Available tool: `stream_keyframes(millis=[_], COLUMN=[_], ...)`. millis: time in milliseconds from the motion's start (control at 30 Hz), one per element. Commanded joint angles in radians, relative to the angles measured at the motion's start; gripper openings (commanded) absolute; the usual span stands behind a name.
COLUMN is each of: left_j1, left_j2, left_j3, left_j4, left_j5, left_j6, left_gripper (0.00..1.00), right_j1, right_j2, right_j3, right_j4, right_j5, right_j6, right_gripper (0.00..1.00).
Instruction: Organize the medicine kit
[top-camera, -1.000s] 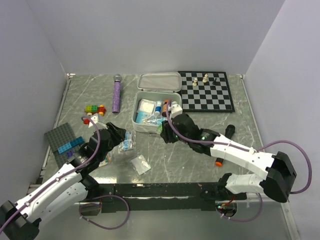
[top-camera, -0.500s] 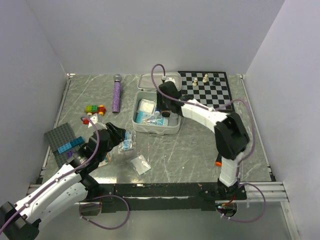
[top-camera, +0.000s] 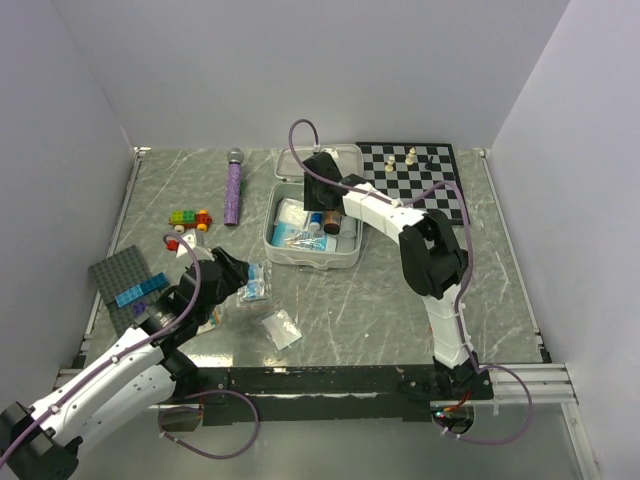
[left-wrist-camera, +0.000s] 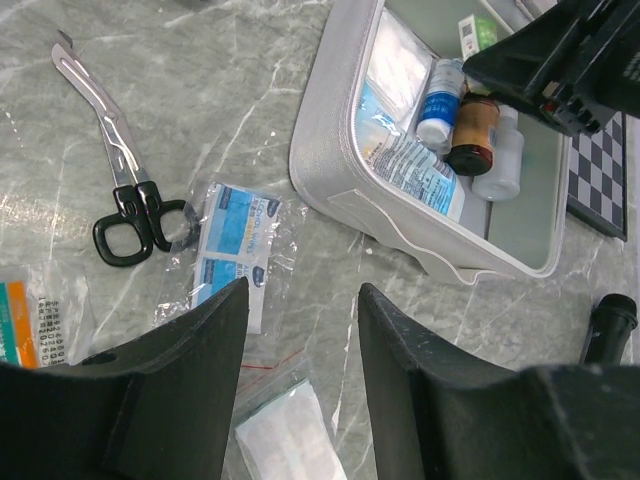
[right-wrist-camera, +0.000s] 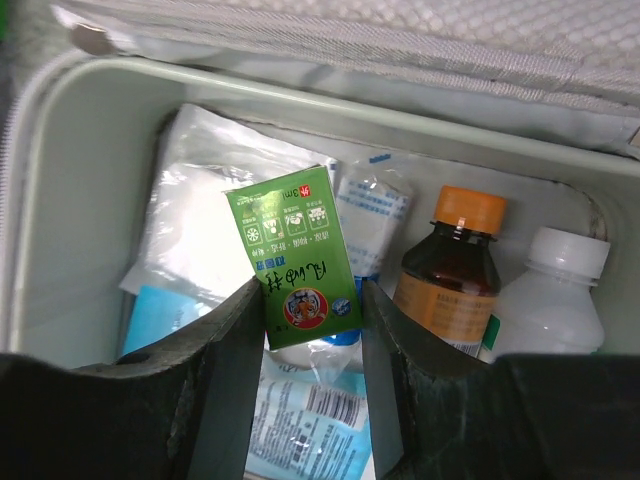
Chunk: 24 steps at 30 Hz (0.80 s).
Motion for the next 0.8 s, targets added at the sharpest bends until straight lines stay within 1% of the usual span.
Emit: stream_keyframes(millis=[0, 267, 500, 633, 767], left_j1=[0.003, 0.003, 0.001, 0.003, 0.001], left_j2=[-0.004, 0.027, 0.022, 0.021, 0.021], left_j3=[0.013, 0.021, 0.018, 0.018, 0.019], left_j4=[0.016, 0.007, 0.007, 0.0, -0.004], left_j5=[-0.024, -0.029, -0.036, -0.041, -0.038], left_j6=[-0.023, -0.024, -0.027, -0.032, -0.034], left_gripper=[0.53, 0.53, 0.53, 0.53, 0.53], right_j1=[-0.007, -0.004, -0.004, -0.013, -0.024], right_j2=[0.022, 0.066, 0.129, 0.126, 0.099], right_j3=[0.066, 0.124, 0.218, 0.198, 0.141], right_j4=[-0.046, -0.063, -0.114, -0.106, -0.078], right_j5=[0.02, -0.034, -0.075, -0.089, -0.096], right_j6=[0.023, 0.067, 0.124, 0.191, 0.262], right_gripper=[0.37, 0.38, 0.4, 0.4, 0.41])
